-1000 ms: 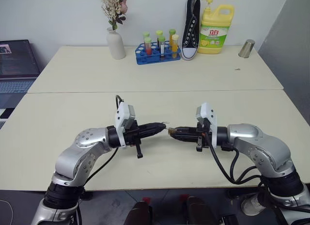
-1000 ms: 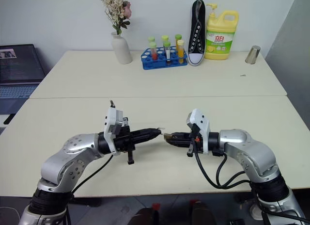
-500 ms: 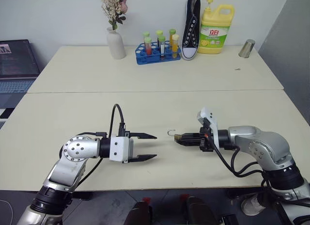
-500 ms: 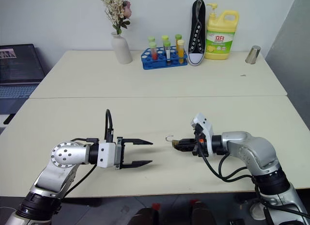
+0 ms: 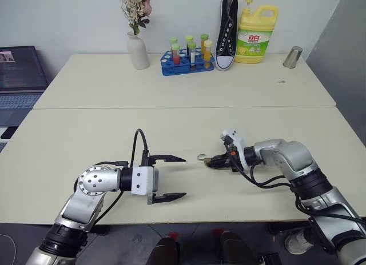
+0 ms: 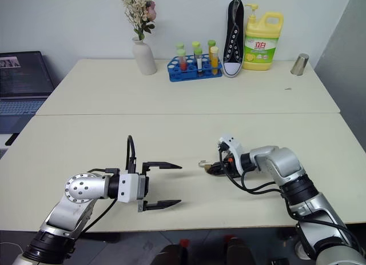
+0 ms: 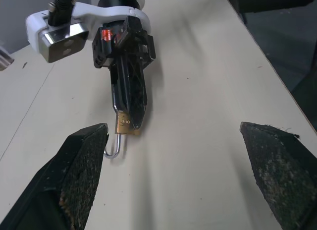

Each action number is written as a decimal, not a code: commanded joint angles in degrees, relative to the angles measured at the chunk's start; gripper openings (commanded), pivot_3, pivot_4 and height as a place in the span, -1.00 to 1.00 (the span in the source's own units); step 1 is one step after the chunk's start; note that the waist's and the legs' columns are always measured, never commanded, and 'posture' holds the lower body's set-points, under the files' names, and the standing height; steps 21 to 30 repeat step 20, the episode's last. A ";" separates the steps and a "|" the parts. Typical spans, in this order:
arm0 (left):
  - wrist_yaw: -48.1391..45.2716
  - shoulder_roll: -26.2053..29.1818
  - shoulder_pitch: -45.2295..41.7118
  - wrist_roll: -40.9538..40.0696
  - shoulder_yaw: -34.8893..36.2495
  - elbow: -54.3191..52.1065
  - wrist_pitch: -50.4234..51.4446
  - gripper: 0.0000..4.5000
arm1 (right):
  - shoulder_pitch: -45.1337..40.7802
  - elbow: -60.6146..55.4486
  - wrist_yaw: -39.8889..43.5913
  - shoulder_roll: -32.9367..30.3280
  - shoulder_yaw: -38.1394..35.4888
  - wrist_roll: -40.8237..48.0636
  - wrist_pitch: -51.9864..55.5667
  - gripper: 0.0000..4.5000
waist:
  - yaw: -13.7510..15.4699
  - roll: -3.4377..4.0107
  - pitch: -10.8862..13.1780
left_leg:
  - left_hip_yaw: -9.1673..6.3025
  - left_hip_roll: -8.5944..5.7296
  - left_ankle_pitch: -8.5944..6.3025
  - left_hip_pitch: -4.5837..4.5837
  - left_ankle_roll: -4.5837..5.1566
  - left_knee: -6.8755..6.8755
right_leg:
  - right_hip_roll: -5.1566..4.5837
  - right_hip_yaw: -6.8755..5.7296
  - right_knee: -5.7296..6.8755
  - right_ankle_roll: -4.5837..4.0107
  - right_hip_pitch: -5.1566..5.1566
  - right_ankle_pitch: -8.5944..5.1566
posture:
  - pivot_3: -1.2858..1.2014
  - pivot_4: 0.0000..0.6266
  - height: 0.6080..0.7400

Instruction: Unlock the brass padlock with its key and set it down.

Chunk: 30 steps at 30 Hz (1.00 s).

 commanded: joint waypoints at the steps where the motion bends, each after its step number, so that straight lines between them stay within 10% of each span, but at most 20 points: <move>1: 3.70 -0.34 0.60 -2.16 2.40 -1.43 5.99 1.00 | 1.77 -3.76 2.24 -5.28 -0.45 -3.09 -4.39 -0.36 | 0.03 0.00 0.00 | -0.01 0.00 0.00 0.00 0.00 0.00 | 0.00 0.00 0.00 0.00 0.00 0.00 | 0.03 -0.52 1.00; 10: 7.42 3.06 2.18 2.61 2.95 -2.57 13.11 1.00 | 13.87 -19.95 4.63 -17.92 -7.27 -4.84 -14.82 0.99 | 0.20 0.00 0.00 | -0.03 -0.01 0.00 -0.02 0.01 0.00 | -0.05 -0.06 -0.02 0.01 0.03 -0.01 | 0.03 -0.52 1.00; 30: 5.30 4.30 0.69 0.40 3.92 -1.40 14.48 1.00 | 27.72 -35.06 3.12 -22.13 -19.59 -2.17 -21.44 0.99 | 0.06 0.01 0.02 | 0.02 0.01 0.00 0.03 0.01 0.00 | 0.01 -0.04 -0.02 0.02 0.09 -0.01 | 0.03 -0.52 1.00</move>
